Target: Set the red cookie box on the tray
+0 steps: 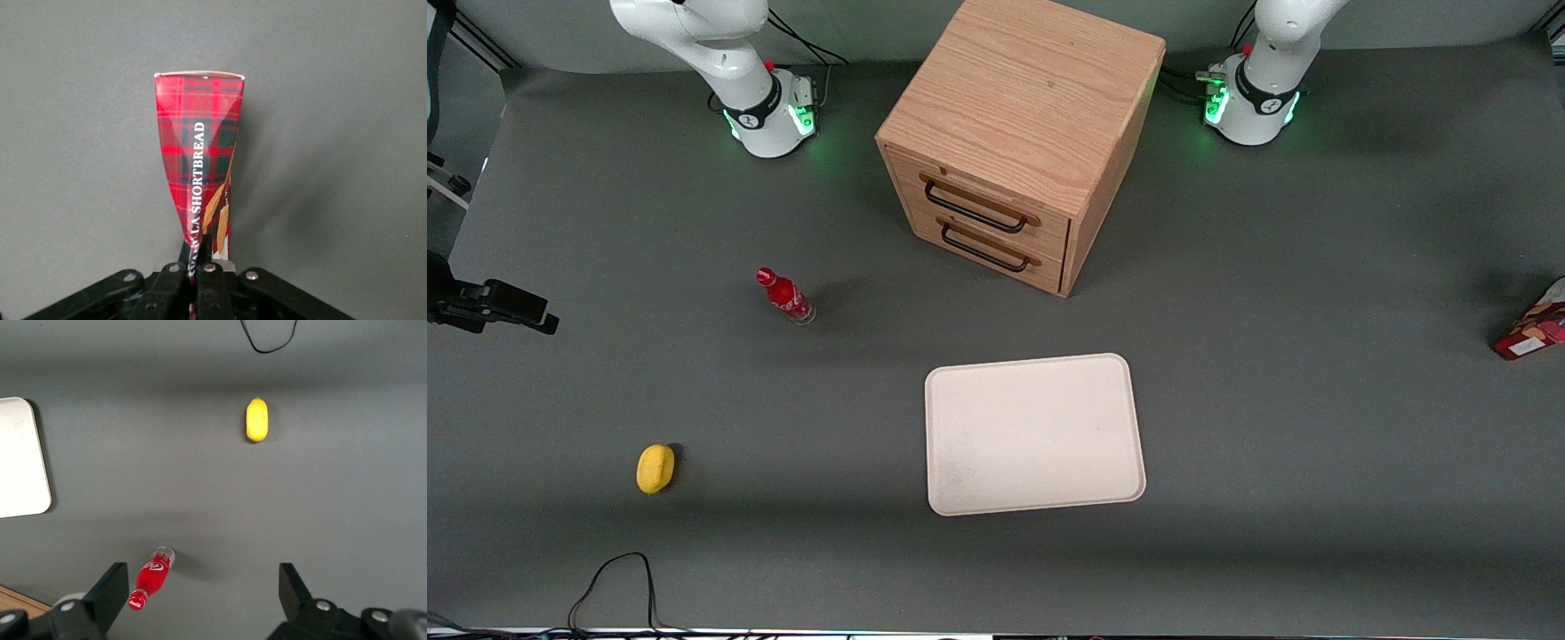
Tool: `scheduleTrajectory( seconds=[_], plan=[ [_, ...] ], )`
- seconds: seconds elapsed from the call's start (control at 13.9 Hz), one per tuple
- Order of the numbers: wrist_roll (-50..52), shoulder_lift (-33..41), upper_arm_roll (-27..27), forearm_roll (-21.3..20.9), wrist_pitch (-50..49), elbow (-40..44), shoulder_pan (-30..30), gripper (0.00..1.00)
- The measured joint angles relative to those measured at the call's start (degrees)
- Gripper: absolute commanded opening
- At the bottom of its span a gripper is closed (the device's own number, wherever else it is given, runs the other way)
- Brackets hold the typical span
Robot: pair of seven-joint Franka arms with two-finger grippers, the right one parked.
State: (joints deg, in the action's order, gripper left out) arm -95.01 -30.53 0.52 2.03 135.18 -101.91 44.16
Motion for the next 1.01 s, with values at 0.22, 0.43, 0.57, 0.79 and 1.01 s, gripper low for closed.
scheduleTrajectory(
  seconds=[0.22, 0.43, 0.57, 0.79, 1.01],
  plan=[
    [0.12, 1.06, 0.15, 0.24, -4.99, 5.00, 0.03, 0.00],
    [2.52, 4.92, 0.46, 0.30, -17.51, 13.45, 0.05, 0.00],
    [4.50, 7.46, 0.49, -0.12, -26.48, 19.86, -0.01, 0.00],
    [6.96, 9.02, 0.36, -2.91, -37.85, 30.09, -0.35, 0.00],
    [14.81, 9.00, 0.00, -3.15, -44.65, 35.70, -2.70, 0.00]
  ],
)
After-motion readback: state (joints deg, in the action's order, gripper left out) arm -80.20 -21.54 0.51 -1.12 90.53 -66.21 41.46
